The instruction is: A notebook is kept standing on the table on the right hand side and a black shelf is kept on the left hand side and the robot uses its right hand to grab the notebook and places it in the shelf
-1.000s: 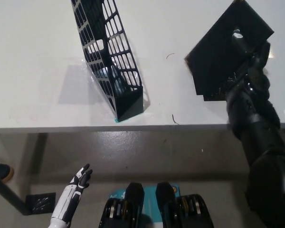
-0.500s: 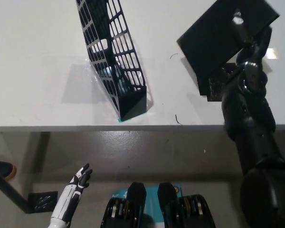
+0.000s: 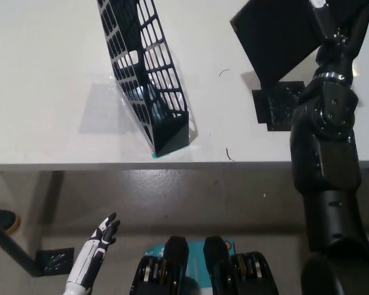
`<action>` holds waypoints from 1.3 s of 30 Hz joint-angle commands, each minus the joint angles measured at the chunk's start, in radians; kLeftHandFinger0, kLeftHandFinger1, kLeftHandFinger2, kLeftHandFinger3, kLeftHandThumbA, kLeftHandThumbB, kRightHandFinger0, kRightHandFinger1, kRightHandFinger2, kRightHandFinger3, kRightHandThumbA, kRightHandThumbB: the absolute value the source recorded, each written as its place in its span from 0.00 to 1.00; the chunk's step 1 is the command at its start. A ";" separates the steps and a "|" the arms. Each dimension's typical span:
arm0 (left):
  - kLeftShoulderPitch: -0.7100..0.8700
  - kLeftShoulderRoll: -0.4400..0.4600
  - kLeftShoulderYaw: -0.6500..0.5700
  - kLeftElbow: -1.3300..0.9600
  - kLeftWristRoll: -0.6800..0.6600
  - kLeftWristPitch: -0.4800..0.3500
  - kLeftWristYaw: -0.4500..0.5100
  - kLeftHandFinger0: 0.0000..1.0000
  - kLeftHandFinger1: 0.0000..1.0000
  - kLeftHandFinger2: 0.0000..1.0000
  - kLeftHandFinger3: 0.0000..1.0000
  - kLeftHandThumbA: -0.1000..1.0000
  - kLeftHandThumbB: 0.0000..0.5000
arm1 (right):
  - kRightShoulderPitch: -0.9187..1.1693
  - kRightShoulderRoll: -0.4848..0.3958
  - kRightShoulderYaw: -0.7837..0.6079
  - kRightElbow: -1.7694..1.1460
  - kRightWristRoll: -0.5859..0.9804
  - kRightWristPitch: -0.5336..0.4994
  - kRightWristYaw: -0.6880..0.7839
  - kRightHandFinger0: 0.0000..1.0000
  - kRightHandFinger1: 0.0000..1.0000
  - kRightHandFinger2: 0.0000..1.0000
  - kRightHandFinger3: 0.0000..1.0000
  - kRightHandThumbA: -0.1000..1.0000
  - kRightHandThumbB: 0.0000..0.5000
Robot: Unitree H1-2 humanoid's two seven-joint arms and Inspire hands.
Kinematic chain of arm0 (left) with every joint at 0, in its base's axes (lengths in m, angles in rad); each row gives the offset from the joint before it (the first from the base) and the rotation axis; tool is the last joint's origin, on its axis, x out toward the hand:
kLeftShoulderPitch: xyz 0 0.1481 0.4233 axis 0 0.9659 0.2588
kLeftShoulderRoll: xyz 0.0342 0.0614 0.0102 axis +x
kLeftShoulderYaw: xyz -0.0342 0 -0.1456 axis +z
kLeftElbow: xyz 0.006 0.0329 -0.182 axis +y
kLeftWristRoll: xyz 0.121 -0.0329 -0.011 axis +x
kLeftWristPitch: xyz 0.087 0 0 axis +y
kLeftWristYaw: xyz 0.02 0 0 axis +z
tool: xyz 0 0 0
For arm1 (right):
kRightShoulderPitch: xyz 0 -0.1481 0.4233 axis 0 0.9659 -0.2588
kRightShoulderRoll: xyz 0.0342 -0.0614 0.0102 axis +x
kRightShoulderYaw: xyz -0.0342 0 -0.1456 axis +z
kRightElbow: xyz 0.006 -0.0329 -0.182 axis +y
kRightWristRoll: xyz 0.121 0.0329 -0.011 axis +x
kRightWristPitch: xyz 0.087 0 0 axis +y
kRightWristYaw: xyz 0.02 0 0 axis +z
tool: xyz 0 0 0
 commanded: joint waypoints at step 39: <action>0.008 0.012 -0.015 -0.020 0.001 -0.045 -0.015 1.00 1.00 1.00 1.00 1.00 0.25 | -0.405 0.144 0.326 0.355 -0.319 -0.055 -0.205 0.00 0.04 0.55 0.65 0.00 0.22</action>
